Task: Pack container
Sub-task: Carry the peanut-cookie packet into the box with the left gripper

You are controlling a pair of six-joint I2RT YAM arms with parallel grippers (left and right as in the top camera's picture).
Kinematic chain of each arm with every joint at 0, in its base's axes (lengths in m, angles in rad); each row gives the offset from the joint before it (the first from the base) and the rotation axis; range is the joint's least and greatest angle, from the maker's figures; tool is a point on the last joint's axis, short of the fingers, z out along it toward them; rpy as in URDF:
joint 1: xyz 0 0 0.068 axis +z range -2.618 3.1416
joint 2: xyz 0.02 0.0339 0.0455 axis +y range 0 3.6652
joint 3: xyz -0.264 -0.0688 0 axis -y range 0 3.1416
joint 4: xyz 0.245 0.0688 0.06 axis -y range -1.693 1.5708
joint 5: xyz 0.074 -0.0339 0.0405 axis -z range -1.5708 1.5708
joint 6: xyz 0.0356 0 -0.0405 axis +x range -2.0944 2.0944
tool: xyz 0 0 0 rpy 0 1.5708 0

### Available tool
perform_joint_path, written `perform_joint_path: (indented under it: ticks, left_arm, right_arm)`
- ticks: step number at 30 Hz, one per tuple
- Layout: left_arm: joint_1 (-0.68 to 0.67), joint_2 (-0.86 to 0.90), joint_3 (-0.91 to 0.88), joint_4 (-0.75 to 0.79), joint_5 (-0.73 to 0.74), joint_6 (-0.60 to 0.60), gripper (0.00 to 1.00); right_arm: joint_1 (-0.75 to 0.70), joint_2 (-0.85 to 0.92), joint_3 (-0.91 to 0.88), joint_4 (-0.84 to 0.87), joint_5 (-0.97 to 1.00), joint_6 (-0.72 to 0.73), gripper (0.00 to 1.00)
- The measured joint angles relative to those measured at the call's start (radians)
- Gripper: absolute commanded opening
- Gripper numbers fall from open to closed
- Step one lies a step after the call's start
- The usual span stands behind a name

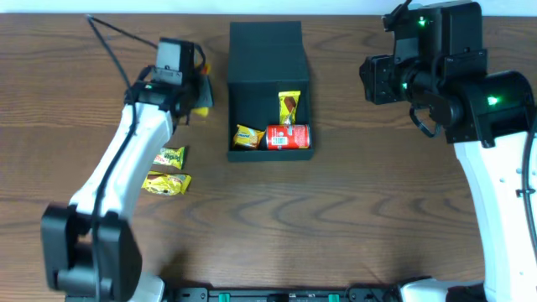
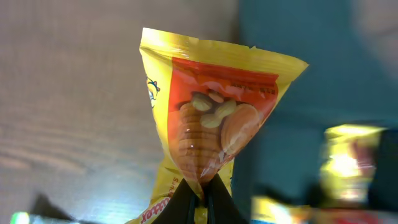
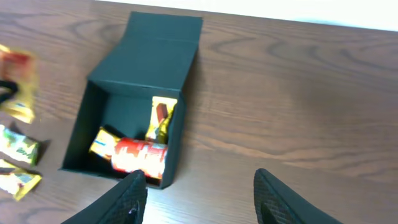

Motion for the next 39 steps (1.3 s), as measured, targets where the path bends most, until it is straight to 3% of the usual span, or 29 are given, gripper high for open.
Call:
perform_joint_path:
  ticks: [3, 11, 20, 29, 39]
  left_arm:
    - [-0.068, -0.031, 0.033, 0.006, 0.011, -0.025, 0.06]
    - [-0.278, 0.082, 0.038, 0.048, -0.042, -0.129, 0.05]
    - [-0.297, 0.227, 0.037, 0.077, -0.052, -0.220, 0.06]
    - [-0.298, 0.228, 0.037, 0.094, -0.075, -0.423, 0.06]
    - [-0.299, 0.250, 0.037, 0.116, -0.060, -0.481, 0.06]
  right_arm:
    - [-0.017, 0.000, 0.000, 0.000, 0.013, -0.001, 0.69]
    - [-0.064, 0.000, 0.000, -0.002, 0.020, -0.008, 0.73]
    - [-0.064, 0.000, 0.000, -0.002, 0.019, -0.008, 0.74]
    - [-0.064, 0.000, 0.000, -0.020, 0.009, -0.008, 0.71]
    - [-0.064, 0.000, 0.000, -0.027, -0.005, -0.008, 0.70]
